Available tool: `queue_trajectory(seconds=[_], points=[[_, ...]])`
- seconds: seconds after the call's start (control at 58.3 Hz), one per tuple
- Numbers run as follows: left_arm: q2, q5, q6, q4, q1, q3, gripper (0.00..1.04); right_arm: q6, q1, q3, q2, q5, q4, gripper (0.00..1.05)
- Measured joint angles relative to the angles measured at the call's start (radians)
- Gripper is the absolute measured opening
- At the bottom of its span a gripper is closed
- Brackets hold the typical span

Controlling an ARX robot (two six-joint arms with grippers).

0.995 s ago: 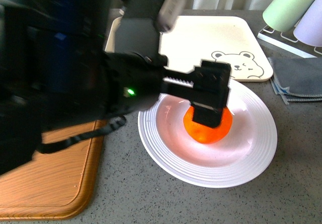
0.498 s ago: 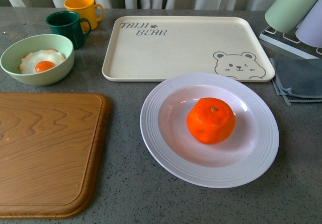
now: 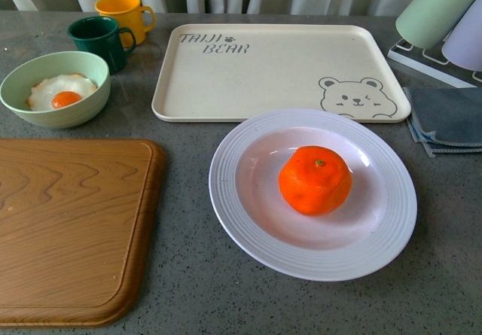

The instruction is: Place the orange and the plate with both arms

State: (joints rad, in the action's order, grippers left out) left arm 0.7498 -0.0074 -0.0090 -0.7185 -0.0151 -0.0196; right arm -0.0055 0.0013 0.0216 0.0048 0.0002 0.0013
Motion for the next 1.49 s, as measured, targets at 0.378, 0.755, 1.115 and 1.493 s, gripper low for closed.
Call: queue_trajectory(seconds=[0.378,0.755,1.115,1.493], points=[[-0.258,0.008,0.000,0.233,0.011,0.005,0.02,0.000,0.000,0.000,0.000,-0.001,0.000,0.96],[-0.470,0.007,0.000,0.438,0.011,0.005,0.02,0.000,0.000,0.000,0.000,-0.001,0.000,0.96],[-0.620,0.008,0.001,0.606,0.011,0.005,0.02,0.000,0.000,0.000,0.000,-0.001,0.000,0.96],[-0.733,0.008,0.000,0.719,0.012,0.005,0.02,0.002,0.000,0.000,0.000,-0.001,0.000,0.96]])
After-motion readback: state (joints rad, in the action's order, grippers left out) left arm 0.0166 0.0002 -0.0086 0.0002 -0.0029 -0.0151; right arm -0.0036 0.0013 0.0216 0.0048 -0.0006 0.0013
